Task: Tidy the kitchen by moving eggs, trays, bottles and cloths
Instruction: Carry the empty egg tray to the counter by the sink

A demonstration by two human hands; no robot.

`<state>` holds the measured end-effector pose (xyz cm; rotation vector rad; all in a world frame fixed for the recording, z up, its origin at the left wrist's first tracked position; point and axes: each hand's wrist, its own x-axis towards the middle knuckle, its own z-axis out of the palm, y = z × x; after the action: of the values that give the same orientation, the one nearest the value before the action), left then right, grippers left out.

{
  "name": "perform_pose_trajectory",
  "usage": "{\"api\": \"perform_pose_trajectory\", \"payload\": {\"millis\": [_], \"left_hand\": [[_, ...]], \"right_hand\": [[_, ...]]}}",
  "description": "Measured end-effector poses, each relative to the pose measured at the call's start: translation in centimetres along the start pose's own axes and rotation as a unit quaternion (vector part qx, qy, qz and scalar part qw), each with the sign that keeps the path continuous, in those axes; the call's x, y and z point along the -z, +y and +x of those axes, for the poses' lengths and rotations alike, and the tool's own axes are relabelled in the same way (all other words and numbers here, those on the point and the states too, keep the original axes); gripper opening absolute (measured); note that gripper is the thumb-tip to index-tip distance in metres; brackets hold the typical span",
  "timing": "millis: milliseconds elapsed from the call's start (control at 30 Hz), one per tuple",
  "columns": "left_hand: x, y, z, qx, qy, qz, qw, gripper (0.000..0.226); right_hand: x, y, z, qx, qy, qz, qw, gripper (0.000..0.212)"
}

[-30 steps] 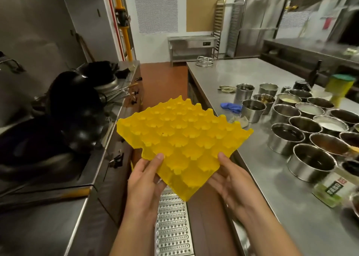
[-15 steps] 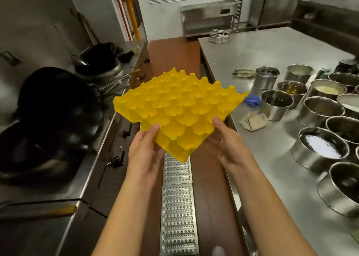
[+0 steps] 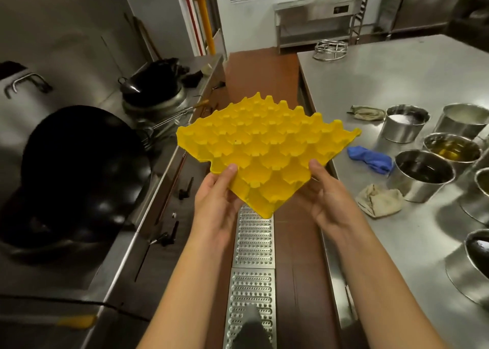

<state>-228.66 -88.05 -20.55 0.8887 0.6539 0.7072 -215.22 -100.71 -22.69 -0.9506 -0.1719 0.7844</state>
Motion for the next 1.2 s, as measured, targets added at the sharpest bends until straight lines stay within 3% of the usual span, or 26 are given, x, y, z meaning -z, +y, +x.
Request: {"api": "perform_pose_trajectory", "payload": {"millis": [433, 633, 833, 1033, 1200], "left_hand": [[0.5, 2.0, 24.0, 0.03, -0.02, -0.011, 0.999, 0.032], [-0.9, 4.0, 32.2, 0.028, -0.043, -0.01, 0.999, 0.032], [-3.7, 3.5, 40.1, 0.042, -0.049, -0.009, 0.998, 0.035], [-8.6, 2.1, 48.8, 0.05, -0.037, 0.004, 0.998, 0.051], [-14.1, 2.8, 57.2, 0.046, -0.021, -0.002, 0.999, 0.03]], "right_hand": [[-5.5, 0.4, 20.3, -0.024, 0.064, -0.061, 0.996, 0.032], [-8.1, -0.6, 27.7, -0.011, 0.079, -0.017, 0.997, 0.024], [-7.4, -2.2, 35.5, -0.012, 0.094, -0.002, 0.996, 0.03], [-4.8, -4.3, 46.0, -0.034, 0.093, 0.034, 0.995, 0.033], [-4.4, -8.8, 56.1, -0.034, 0.054, 0.039, 0.997, 0.042]]}}
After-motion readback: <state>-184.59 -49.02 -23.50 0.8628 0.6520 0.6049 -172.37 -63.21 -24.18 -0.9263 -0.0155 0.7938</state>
